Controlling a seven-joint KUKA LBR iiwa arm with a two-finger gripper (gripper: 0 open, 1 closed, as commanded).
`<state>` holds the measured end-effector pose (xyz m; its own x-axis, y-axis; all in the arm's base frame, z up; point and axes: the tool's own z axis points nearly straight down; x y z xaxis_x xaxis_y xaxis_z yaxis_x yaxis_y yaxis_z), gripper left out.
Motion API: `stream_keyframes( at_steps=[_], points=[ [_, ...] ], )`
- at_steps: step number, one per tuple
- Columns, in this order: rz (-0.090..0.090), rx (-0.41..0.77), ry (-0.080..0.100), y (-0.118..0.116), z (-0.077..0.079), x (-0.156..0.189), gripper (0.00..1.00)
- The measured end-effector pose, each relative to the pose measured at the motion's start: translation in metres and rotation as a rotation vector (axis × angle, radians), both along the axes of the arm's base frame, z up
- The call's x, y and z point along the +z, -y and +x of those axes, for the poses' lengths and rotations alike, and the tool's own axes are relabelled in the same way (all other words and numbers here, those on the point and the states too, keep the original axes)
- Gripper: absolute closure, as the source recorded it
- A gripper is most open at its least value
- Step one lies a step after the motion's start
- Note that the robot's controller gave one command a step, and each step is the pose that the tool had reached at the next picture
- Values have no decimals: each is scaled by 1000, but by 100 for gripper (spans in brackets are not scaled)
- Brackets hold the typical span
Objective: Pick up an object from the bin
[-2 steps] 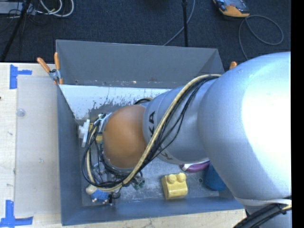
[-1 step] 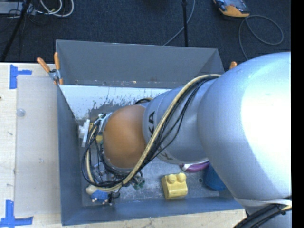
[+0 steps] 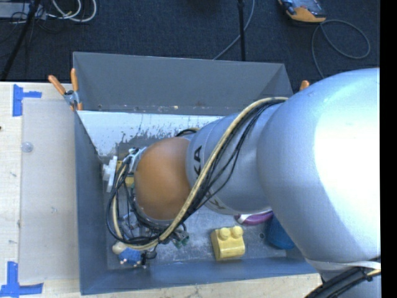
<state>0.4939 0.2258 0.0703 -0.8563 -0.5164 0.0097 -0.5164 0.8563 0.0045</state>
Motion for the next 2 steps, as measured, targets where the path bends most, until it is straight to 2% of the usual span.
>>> stream_keyframes(
  at_steps=[2],
  points=[
    [0,-3,0,0,0,0,100]
  ],
)
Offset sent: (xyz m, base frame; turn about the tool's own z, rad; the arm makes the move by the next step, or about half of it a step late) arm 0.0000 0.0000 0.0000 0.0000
